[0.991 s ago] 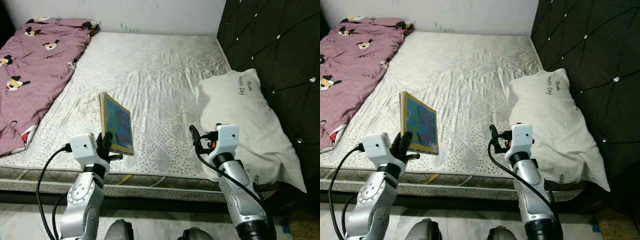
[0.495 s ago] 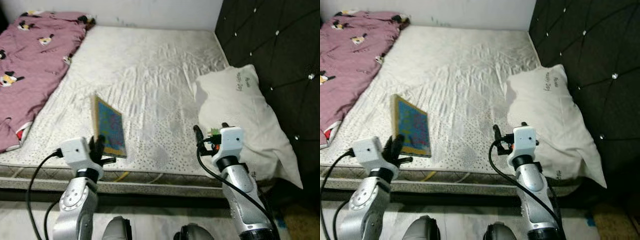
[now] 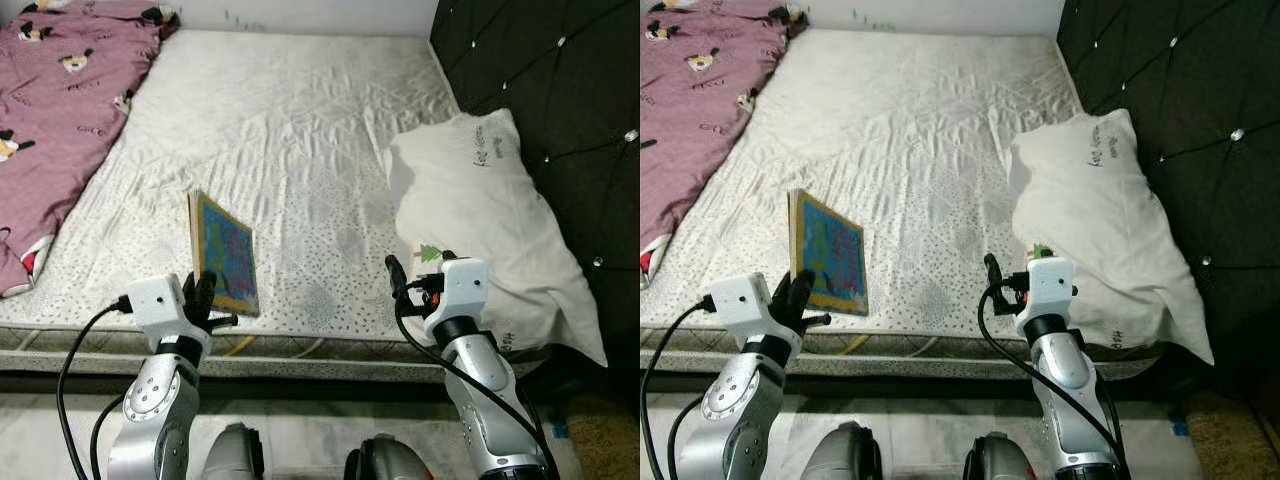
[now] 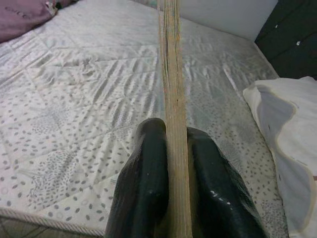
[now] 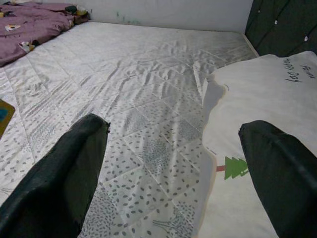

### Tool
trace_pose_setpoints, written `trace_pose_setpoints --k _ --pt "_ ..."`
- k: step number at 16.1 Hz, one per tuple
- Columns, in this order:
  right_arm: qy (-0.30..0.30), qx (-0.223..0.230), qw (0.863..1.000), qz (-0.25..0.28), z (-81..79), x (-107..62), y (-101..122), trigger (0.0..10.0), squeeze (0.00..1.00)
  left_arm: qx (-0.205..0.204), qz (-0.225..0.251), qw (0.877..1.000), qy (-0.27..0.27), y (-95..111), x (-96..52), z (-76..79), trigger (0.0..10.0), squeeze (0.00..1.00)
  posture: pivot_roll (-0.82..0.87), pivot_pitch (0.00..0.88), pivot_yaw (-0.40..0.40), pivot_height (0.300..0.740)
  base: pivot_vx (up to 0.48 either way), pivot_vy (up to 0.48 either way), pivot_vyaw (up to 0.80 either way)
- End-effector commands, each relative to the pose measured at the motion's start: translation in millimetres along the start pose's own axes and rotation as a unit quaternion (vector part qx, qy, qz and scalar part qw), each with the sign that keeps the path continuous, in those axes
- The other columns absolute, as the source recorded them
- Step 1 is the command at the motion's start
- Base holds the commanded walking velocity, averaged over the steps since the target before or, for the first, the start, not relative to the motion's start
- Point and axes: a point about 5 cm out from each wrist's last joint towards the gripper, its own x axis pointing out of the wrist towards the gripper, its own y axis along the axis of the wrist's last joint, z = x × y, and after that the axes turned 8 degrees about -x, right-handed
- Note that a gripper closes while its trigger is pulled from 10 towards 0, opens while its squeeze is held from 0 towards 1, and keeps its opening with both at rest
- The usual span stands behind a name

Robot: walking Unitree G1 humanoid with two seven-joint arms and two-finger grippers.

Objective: Clean up the room

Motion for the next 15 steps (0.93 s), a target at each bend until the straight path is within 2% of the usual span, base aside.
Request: trace_pose_setpoints --k 1,3,7,11,15 --pt "-0.002 0.006 1.0 -0.006 0.6 -2.5 -1.8 10.0 0.0 0.003 0.011 1.0 -0.005 5.6 -1.1 1.4 10.0 0.0 0.02 0.19 -0.003 0.641 0.0 0.0 0.0" --pt "0.0 0.008 1.0 -0.006 0.1 -1.3 -2.5 10.0 0.0 0.004 0.012 1.0 -0.007 6.7 1.4 2.5 10.0 0.0 0.02 0.182 -0.003 0.611 0.0 0.0 0.0" --pt "0.005 0.001 1.0 -0.007 0.3 0.4 -3.1 10.0 0.0 0.006 0.025 1.0 -0.015 9.5 2.5 5.3 10.0 0.0 0.01 0.174 -0.005 0.607 0.0 0.0 0.0" --pt "0.007 -0.004 1.0 -0.009 1.4 2.1 -4.7 10.0 0.0 0.0 0.028 0.999 -0.019 9.8 3.0 6.1 10.0 0.0 0.01 0.169 -0.009 0.607 0.308 0.0 0.0" --pt "0.01 -0.006 1.0 -0.011 0.7 2.9 -5.8 10.0 0.0 -0.003 0.027 0.999 -0.02 8.6 2.0 6.6 10.0 0.0 0.01 0.174 -0.01 0.607 0.48 0.0 0.0"
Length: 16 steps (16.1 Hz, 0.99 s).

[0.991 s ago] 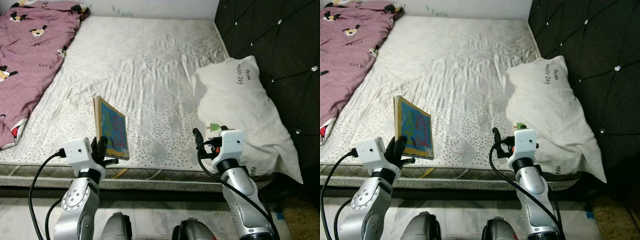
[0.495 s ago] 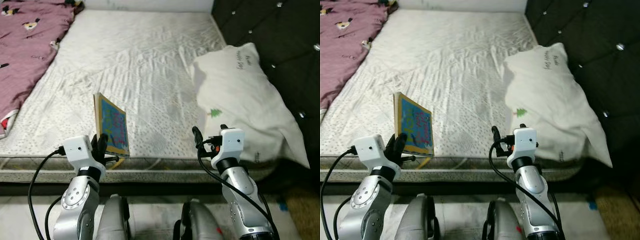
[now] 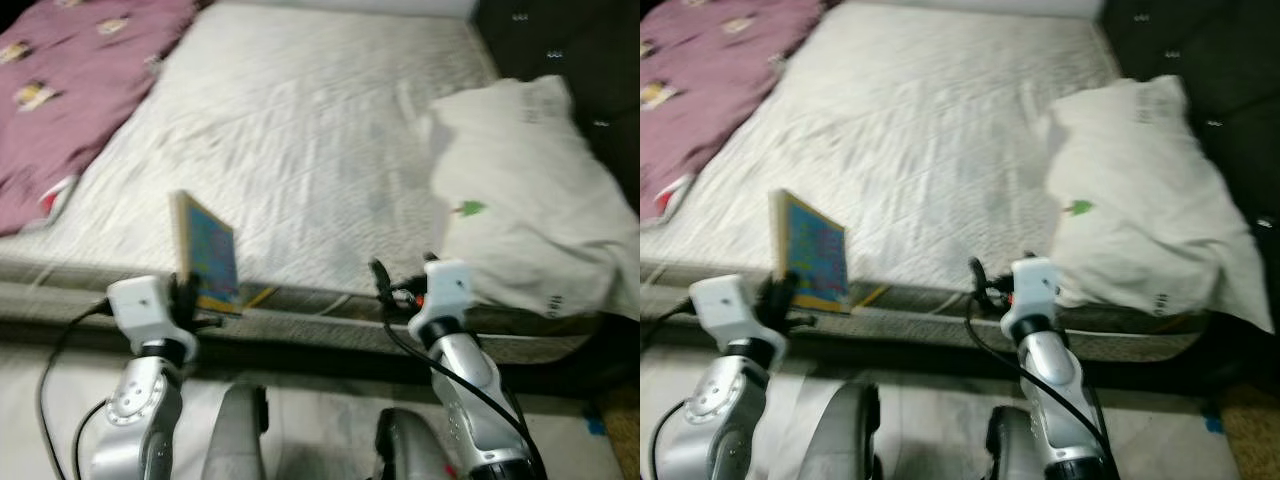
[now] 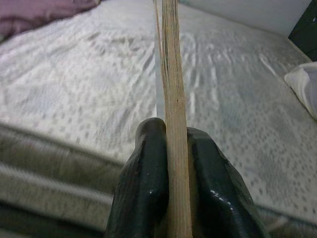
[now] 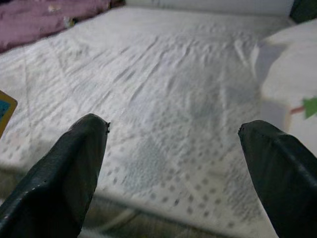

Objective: Clean up the room

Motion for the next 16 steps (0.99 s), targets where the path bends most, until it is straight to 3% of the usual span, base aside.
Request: trace_pose_setpoints --k 1,9,16 --pt "-0.019 -0.008 1.0 -0.006 11.3 -4.3 -3.2 10.0 0.0 -0.01 0.019 0.999 -0.037 5.7 2.8 18.3 10.0 0.0 0.01 0.176 -0.01 0.607 0.48 0.0 0.0" --pt "-0.02 -0.011 1.0 -0.007 11.6 -2.5 -3.8 10.0 0.0 -0.014 0.013 0.999 -0.037 3.9 4.9 19.0 10.0 0.0 0.01 0.183 -0.009 0.607 0.456 0.0 0.0" --pt "-0.02 -0.01 1.0 -0.007 12.4 -1.0 -4.4 10.0 0.0 -0.021 0.001 0.999 -0.036 -1.2 7.7 22.4 10.0 0.0 0.01 0.181 -0.013 0.607 0.0 0.0 0.0"
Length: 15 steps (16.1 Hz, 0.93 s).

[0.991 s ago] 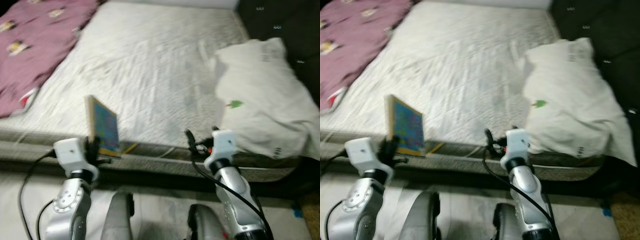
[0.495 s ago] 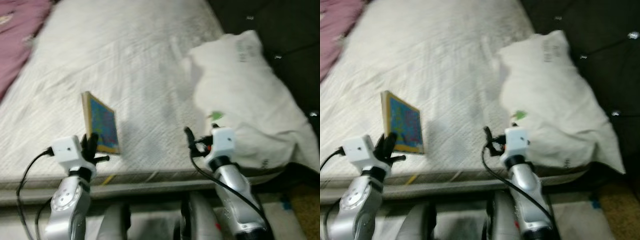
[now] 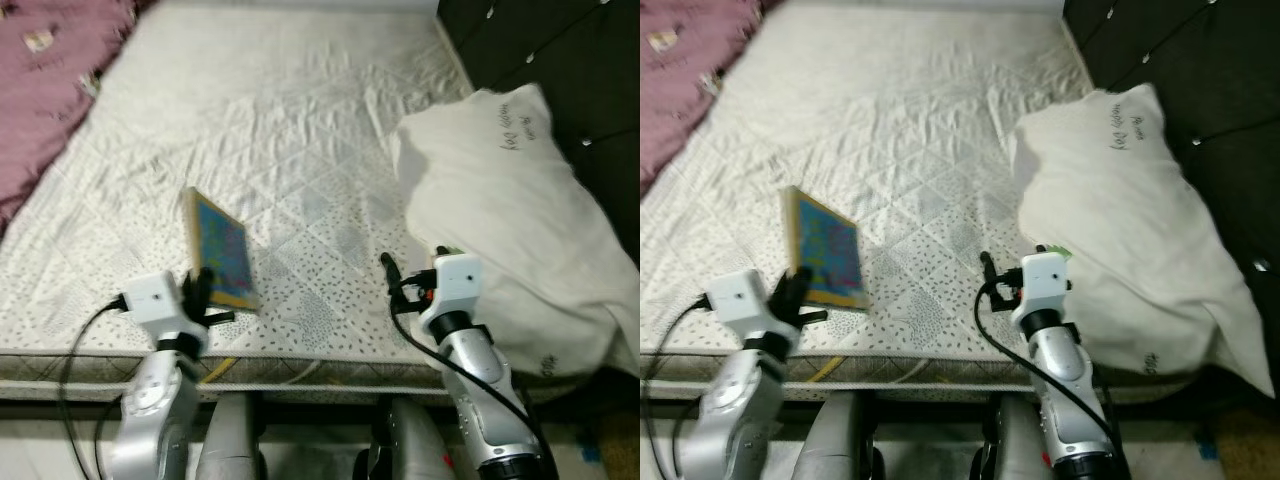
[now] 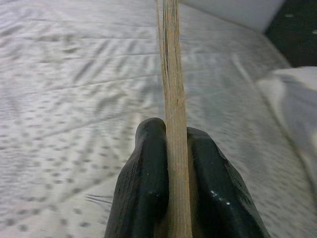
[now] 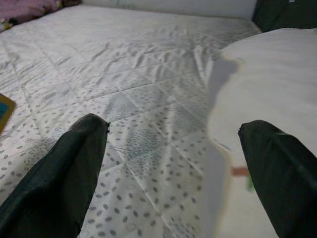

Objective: Clean up the room

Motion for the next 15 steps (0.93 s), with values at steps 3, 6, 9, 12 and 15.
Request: trace_pose_setpoints --k 3,6,9,12,15 --pt "0.0 0.002 1.0 -0.009 1.4 -1.8 -5 10.0 0.0 0.003 0.013 1.0 -0.01 6 3.5 3.1 10.0 0.0 0.01 0.179 -0.013 0.607 0.0 0.0 0.0" --pt "0.005 0.004 1.0 -0.007 0.7 -1.3 -5 10.0 0.0 -0.004 0.01 1.0 -0.003 3 10.8 2.5 10.0 0.0 0.01 0.179 -0.015 0.592 0.0 0.0 0.0" --pt "0.005 0.002 1.0 -0.008 0.5 -0.4 -4 10.0 0.0 -0.018 0.015 1.0 -0.014 2 24.8 11.4 10.0 0.0 -0.01 0.175 -0.031 0.562 0.0 0.0 0.0" --pt "0.006 -0.017 1.0 0.001 3.1 -0.8 -2 10.0 0.0 -0.07 0.008 0.997 -0.045 1 43.4 31.1 10.0 0.0 -0.03 0.174 -0.029 0.562 0.0 0.0 0.0" --pt "-0.002 -0.03 1.0 0.002 6.8 -0.9 -1 10.0 0.0 -0.152 -0.039 0.986 -0.048 -11 51.2 50.3 10.0 0.0 -0.04 0.172 -0.023 0.562 0.0 0.0 0.0"
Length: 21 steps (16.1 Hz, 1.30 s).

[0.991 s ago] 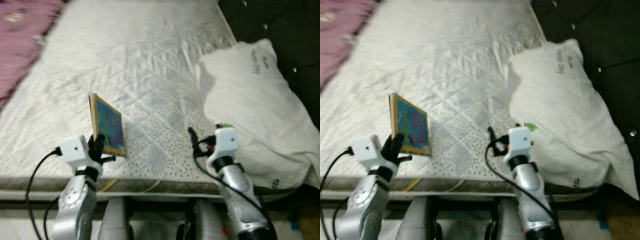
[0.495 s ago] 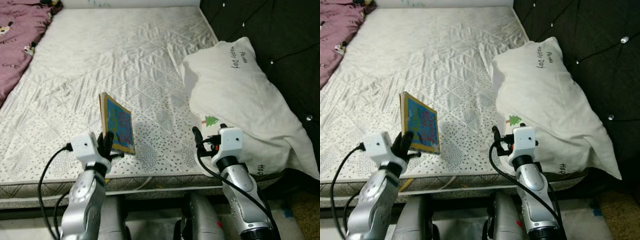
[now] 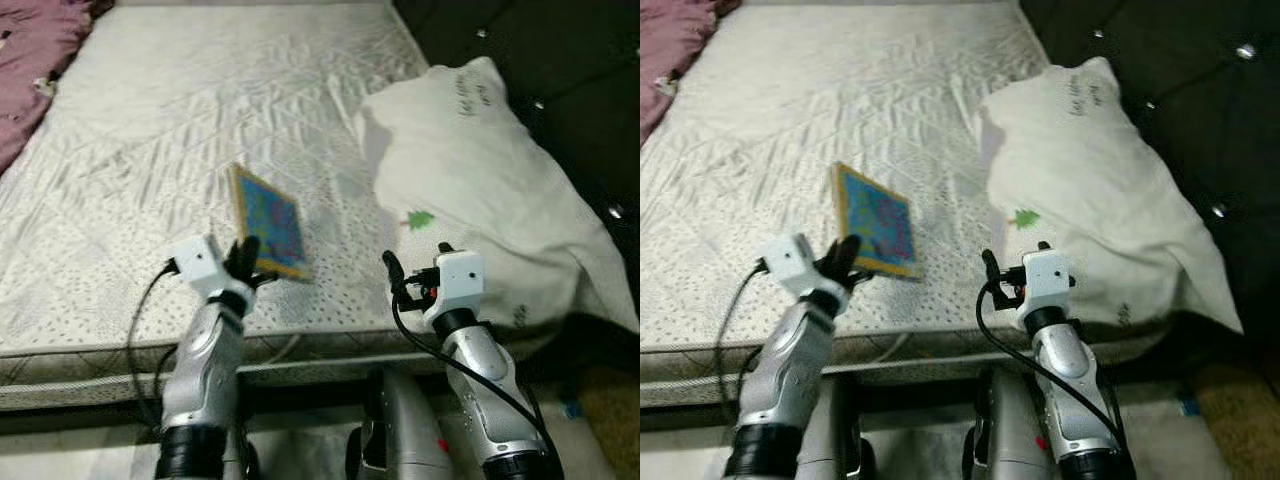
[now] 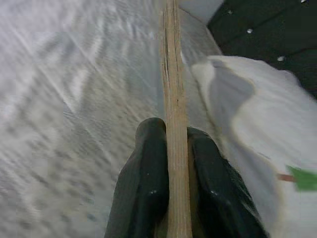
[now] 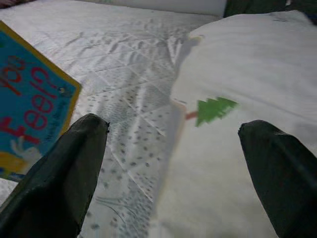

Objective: Clean up the room

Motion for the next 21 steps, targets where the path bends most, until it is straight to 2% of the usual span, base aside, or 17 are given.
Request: trace_pose_setpoints --k 1,4,8,9,10,12,14,18,21 --pt "-0.007 -0.006 1.0 -0.003 1.6 -1.8 -2 10.0 0.0 -0.033 -0.016 0.999 -0.006 -8 -0.8 7.2 10.0 0.0 -0.04 0.172 -0.021 0.562 0.0 0.0 0.0" --pt "-0.008 -0.009 1.0 -0.003 2.7 -1.8 -2 10.0 0.0 -0.117 -0.063 0.991 0.026 -25 -2.7 7.5 10.0 0.0 -0.04 0.167 -0.022 0.562 0.0 0.0 0.0" --pt "-0.01 -0.02 1.0 -0.001 5.4 -1.0 -2 10.0 0.0 -0.174 -0.103 0.979 0.032 -33 -0.8 6.6 10.0 0.0 -0.04 0.157 -0.021 0.562 0.0 0.0 0.0" --pt "-0.011 -0.021 1.0 -0.001 6.0 -0.8 -2 10.0 0.0 -0.188 -0.132 0.973 0.031 -37 1.4 2.3 10.0 0.0 -0.05 0.154 -0.021 0.562 0.0 0.0 0.0" --pt "-0.012 -0.022 1.0 -0.001 5.9 -0.4 -2 10.0 0.0 -0.191 -0.142 0.971 0.038 -37 5.3 -8.5 10.0 0.0 -0.05 0.153 -0.021 0.562 0.0 0.0 0.0" --pt "-0.012 -0.024 1.0 0.001 5.9 -0.3 -2 10.0 0.0 -0.188 -0.145 0.97 0.044 -36 7.9 -14.9 10.0 0.0 -0.05 0.153 -0.022 0.562 0.0 0.0 0.0" --pt "-0.011 -0.032 0.999 0.007 8.6 -2.1 1 10.0 0.0 -0.18 -0.191 0.963 0.053 -40 13.7 -28.1 10.0 0.0 -0.06 0.149 -0.022 0.562 0.0 0.0 0.0" --pt "-0.014 -0.038 0.999 0.007 11.7 -5.1 0 10.0 0.0 -0.159 -0.199 0.966 0.056 -35 20.6 -37.7 10.0 0.0 -0.06 0.149 -0.022 0.562 0.0 0.0 0.0" --pt "-0.013 -0.039 0.999 0.007 11.4 -5.8 0 10.0 0.0 -0.165 -0.21 0.962 0.062 -33 24.7 -45.6 10.0 0.0 -0.08 0.15 -0.022 0.562 0.0 0.0 0.0"
